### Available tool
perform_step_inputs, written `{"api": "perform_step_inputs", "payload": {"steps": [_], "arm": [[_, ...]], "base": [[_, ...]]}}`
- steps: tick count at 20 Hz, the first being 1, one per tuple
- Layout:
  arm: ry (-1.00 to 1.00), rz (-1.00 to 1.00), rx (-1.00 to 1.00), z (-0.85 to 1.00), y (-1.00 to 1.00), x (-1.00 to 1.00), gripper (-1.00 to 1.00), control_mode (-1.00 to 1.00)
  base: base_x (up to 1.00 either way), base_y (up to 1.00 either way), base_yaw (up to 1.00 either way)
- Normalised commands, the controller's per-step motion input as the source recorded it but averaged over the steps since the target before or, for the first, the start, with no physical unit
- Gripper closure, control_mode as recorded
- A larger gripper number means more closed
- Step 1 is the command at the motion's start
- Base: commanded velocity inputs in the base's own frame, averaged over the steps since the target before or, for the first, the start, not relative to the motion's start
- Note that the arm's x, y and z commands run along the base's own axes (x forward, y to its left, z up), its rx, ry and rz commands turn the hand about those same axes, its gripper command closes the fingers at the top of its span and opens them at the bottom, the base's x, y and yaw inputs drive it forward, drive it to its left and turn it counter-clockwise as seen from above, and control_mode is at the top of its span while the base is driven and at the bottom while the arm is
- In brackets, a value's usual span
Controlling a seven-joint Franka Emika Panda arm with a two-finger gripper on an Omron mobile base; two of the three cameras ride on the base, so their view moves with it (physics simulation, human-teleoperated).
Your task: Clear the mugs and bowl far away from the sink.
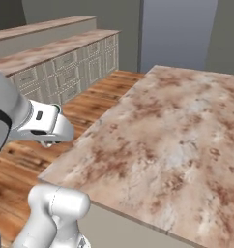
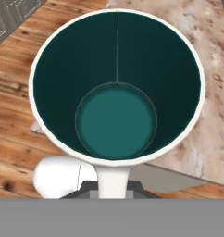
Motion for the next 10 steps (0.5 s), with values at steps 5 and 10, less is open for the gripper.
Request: {"api": "perform_step_inputs", "payload": {"steps": [5, 10], "arm": [[0.00, -0.04, 0.00, -0.04, 0.00, 0.15, 1.00, -1.00], [0.00, -0.05, -0.02, -0.47, -0.03, 0.68, 1.00, -1.00]], "base": [[0.67, 0.00, -0.19], [0.00, 0.00, 0.00]]}}
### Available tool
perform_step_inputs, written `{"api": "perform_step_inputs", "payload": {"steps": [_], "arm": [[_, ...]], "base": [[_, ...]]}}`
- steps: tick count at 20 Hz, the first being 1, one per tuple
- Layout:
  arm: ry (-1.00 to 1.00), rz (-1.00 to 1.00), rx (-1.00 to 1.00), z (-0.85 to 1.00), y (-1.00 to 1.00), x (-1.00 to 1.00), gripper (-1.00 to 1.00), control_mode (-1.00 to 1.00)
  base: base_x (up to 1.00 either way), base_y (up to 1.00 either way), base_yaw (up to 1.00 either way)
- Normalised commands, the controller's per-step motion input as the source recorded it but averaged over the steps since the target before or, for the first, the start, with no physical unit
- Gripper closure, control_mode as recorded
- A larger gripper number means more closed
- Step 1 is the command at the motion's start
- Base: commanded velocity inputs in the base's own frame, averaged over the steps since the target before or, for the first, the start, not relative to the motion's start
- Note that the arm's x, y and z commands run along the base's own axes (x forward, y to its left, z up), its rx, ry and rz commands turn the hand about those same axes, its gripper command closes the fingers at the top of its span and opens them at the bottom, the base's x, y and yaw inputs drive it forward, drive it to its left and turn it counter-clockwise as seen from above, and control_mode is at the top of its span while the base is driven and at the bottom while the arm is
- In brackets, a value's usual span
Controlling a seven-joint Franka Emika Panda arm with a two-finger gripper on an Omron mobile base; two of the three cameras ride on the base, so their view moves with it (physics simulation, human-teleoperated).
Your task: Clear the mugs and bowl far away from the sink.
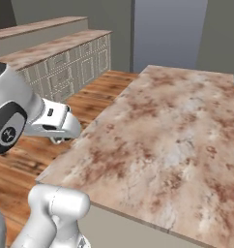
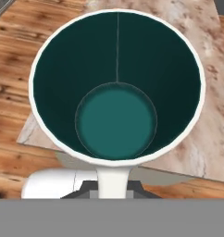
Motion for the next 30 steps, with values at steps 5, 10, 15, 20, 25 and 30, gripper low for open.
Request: {"api": "perform_step_inputs", "payload": {"steps": [5, 10, 15, 20, 25, 30], "arm": [[0.05, 0.00, 0.00, -0.52, 0.00, 0.73, 1.00, -1.00], [0.01, 0.00, 0.00, -0.41, 0.00, 0.54, 1.00, -1.00], [0.00, 0.00, 0.00, -0.28, 0.00, 0.45, 1.00, -1.00], [0.19, 0.00, 0.02, -0.32, -0.06, 0.43, 1.00, -1.00], [0.12, 0.00, 0.07, -0.28, -0.05, 0.38, 1.00, -1.00], [0.00, 0.00, 0.01, -0.26, 0.00, 0.43, 1.00, -1.00]], "base": [[0.00, 0.00, 0.00], [0.00, 0.00, 0.00], [0.00, 0.00, 0.00], [0.00, 0.00, 0.00], [0.00, 0.00, 0.00], [0.00, 0.00, 0.00]]}}
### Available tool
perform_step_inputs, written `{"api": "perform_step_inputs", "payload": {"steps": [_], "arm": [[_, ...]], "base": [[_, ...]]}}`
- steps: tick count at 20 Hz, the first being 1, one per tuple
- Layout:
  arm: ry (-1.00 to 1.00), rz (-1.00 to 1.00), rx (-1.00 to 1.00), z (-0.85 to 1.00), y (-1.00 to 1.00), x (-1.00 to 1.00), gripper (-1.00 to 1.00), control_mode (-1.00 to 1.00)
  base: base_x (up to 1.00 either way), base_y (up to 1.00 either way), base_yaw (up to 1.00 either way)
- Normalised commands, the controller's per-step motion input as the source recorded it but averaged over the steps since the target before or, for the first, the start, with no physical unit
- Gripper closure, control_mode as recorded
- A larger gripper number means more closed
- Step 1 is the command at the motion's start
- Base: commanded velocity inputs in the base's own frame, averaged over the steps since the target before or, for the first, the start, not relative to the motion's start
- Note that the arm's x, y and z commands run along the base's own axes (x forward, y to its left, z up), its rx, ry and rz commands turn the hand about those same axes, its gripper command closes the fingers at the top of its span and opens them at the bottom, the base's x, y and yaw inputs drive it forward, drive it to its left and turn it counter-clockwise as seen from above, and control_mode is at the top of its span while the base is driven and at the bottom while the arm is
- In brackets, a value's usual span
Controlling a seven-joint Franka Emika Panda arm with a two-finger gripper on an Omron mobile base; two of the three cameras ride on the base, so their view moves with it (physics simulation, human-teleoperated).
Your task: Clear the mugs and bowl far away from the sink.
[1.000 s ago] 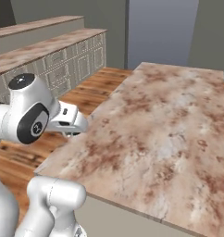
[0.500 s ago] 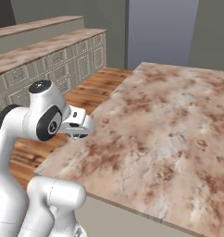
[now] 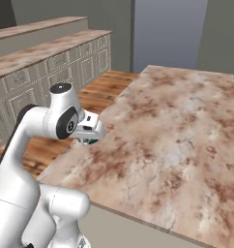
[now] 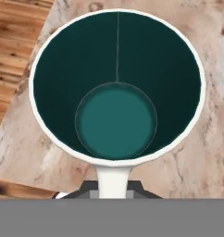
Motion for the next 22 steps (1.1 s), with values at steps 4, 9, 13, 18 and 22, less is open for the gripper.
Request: {"api": "perform_step_inputs", "payload": {"steps": [4, 9, 13, 18, 22], "arm": [[0.00, 0.00, 0.00, -0.36, 0.00, 0.41, 1.00, -1.00], [0.02, 0.00, 0.00, -0.43, 0.00, 0.40, 1.00, -1.00], [0.06, 0.00, 0.01, -0.45, 0.00, 0.32, 1.00, -1.00], [0.10, 0.00, 0.03, -0.54, -0.01, 0.39, 1.00, -1.00], [0.11, 0.00, 0.08, -0.55, -0.03, 0.42, 1.00, -1.00]], "base": [[0.00, 0.00, 0.00], [0.00, 0.00, 0.00], [0.00, 0.00, 0.00], [0.00, 0.00, 0.00], [0.00, 0.00, 0.00]]}}
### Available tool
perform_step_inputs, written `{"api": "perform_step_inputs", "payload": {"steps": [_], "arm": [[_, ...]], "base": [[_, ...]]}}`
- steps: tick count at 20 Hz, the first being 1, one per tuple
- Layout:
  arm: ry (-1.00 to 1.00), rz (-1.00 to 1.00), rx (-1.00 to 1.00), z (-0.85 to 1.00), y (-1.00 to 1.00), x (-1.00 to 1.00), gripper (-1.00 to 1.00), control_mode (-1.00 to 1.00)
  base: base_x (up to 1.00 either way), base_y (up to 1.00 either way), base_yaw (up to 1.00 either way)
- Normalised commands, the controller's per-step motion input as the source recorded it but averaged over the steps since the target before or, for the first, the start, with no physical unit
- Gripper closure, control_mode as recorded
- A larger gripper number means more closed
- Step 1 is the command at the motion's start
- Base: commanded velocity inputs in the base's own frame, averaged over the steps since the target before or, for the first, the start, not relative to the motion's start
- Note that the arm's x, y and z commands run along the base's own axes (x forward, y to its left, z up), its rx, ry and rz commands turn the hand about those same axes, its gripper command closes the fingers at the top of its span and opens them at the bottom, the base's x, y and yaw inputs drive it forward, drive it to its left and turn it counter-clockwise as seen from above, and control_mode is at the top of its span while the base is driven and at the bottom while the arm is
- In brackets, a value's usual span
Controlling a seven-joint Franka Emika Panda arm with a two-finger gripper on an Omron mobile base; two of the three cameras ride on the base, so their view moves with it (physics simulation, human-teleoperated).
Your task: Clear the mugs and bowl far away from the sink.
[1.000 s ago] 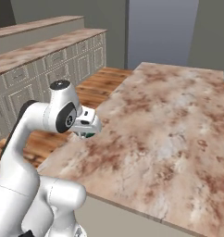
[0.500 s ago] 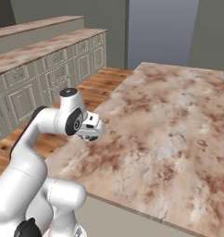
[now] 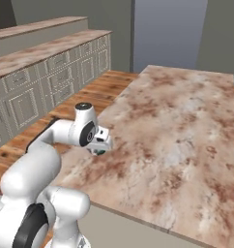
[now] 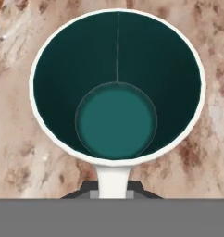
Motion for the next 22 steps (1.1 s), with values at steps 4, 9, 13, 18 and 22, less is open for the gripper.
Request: {"api": "perform_step_inputs", "payload": {"steps": [4, 9, 13, 18, 22], "arm": [[0.03, 0.00, 0.07, -0.45, -0.02, 0.35, 1.00, -1.00], [-0.03, 0.00, 0.01, -0.36, 0.00, 0.23, 1.00, -1.00], [-0.08, 0.00, 0.00, -0.39, 0.00, 0.16, 1.00, -1.00], [0.00, 0.00, 0.00, -0.32, 0.00, 0.21, 1.00, -1.00], [0.00, 0.00, 0.00, -0.23, 0.00, 0.18, 1.00, -1.00]], "base": [[0.00, 0.00, 0.00], [0.00, 0.00, 0.00], [0.00, 0.00, 0.00], [0.00, 0.00, 0.00], [0.00, 0.00, 0.00]]}}
